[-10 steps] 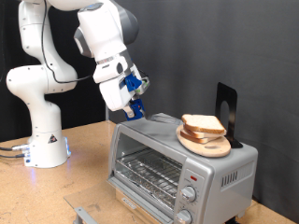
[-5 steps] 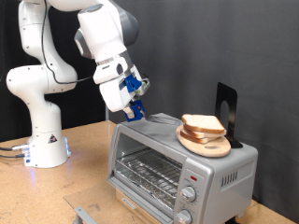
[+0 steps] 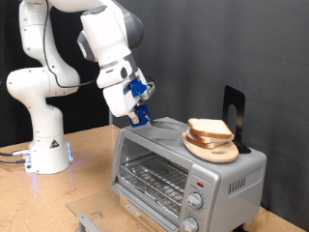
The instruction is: Make a piece of toast with the oven
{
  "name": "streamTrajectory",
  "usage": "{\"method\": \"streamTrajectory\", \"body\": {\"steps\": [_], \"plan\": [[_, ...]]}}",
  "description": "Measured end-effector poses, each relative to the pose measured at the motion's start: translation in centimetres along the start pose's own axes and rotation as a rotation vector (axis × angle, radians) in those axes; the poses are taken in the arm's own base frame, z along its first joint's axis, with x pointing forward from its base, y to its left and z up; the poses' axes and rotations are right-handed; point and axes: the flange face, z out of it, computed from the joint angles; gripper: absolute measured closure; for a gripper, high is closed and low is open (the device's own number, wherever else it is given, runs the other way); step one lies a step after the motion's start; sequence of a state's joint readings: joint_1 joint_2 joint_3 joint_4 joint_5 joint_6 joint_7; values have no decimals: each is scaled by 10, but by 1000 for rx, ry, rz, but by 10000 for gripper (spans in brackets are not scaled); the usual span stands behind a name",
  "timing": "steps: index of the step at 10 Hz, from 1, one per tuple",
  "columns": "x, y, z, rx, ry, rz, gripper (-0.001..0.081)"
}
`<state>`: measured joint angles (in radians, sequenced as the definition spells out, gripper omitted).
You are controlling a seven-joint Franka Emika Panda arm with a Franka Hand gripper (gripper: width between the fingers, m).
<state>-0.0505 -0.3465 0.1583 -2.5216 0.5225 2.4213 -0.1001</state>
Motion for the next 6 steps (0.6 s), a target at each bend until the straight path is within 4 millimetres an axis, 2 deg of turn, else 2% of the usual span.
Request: {"method": "streamTrajectory", "body": {"steps": [6], "plan": [[-1, -6, 4, -1, -6, -2, 371]]}}
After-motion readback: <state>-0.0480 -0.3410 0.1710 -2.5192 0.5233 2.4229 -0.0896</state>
